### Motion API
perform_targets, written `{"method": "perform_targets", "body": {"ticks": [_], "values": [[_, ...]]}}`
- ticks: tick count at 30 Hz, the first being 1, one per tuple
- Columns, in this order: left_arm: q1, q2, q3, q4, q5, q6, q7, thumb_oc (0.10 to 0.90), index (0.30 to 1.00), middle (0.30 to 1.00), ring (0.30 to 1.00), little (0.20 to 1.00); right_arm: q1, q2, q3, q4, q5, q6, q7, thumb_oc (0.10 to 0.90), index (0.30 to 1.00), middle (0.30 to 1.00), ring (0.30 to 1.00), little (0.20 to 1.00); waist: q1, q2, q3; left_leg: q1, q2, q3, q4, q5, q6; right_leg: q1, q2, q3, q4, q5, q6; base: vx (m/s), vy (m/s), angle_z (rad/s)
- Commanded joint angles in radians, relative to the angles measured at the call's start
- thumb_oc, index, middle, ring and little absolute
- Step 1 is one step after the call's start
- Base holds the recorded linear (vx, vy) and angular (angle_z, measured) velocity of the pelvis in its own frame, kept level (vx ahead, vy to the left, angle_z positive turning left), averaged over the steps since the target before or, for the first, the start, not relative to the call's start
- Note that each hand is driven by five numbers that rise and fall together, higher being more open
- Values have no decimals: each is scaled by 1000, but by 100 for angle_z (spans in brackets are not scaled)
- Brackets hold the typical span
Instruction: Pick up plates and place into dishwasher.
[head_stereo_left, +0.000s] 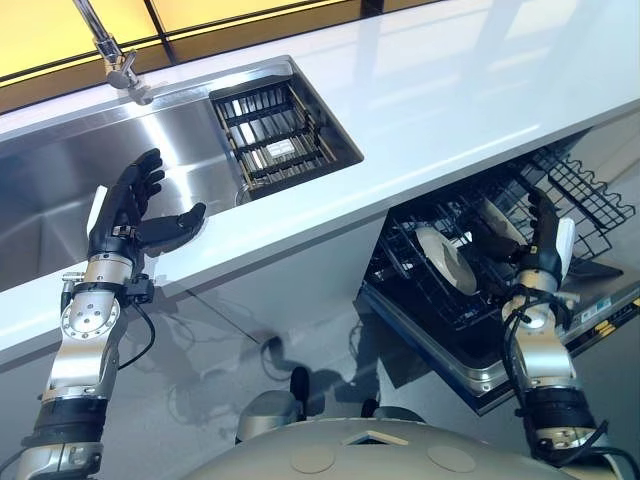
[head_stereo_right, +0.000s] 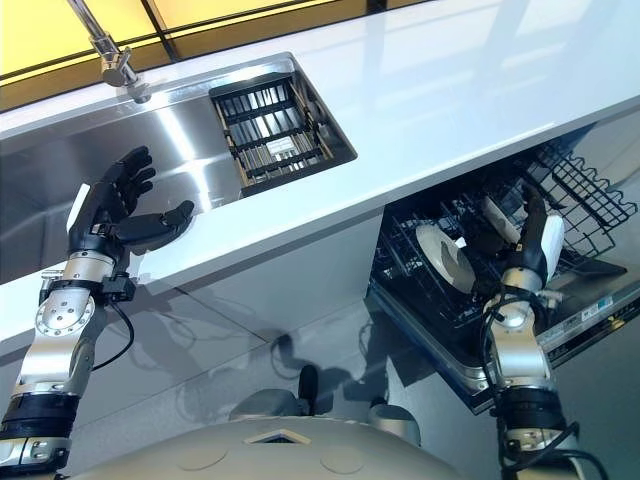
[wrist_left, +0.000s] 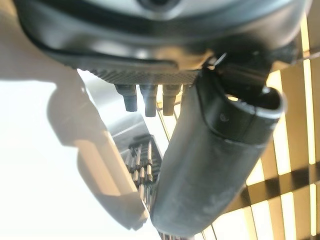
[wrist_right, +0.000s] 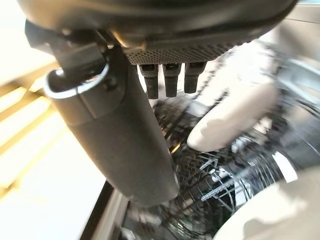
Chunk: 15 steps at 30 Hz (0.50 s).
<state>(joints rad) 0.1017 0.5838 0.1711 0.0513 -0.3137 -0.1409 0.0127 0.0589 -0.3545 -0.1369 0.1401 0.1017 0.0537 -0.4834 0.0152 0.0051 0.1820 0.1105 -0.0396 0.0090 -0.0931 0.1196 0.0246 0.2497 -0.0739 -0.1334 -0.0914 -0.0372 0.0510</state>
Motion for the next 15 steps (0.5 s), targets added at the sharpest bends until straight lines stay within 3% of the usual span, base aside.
{"method": "perform_targets", "body": {"ticks": [1, 7, 12, 15], "values": [[-46, 22, 117, -9, -13, -155, 14, 800, 900, 900, 900, 900, -26, -19, -97, 6, 229, -191, -80, 800, 900, 900, 900, 900, -28, 30, -96, 89, 14, 73, 6, -164, -20, -72, 39, -24, 58, -7, 37, 40, -22, -14], [-55, 37, 109, -15, -23, -137, 23, 800, 900, 900, 900, 900, -12, 51, -121, 171, 423, -277, -113, 800, 900, 900, 900, 900, -36, 42, -87, 92, 19, 78, 6, -163, -20, -77, 43, -20, 79, -24, 25, 16, -29, -8], [-98, 60, 80, -5, -36, -119, 31, 800, 900, 900, 900, 900, -53, 73, -114, 302, 623, -407, -93, 800, 900, 900, 900, 900, -23, 52, -81, 93, 21, 61, 6, -156, -23, -78, 43, -31, 110, -45, 9, 26, -46, -2], [-115, 73, 65, 2, -38, -113, 34, 800, 900, 900, 900, 900, -73, 72, -115, 353, 652, -458, -105, 800, 900, 900, 900, 900, -14, 59, -80, 91, 21, 48, 10, -152, -26, -79, 41, -40, 129, -56, 3, 47, -57, 4]]}}
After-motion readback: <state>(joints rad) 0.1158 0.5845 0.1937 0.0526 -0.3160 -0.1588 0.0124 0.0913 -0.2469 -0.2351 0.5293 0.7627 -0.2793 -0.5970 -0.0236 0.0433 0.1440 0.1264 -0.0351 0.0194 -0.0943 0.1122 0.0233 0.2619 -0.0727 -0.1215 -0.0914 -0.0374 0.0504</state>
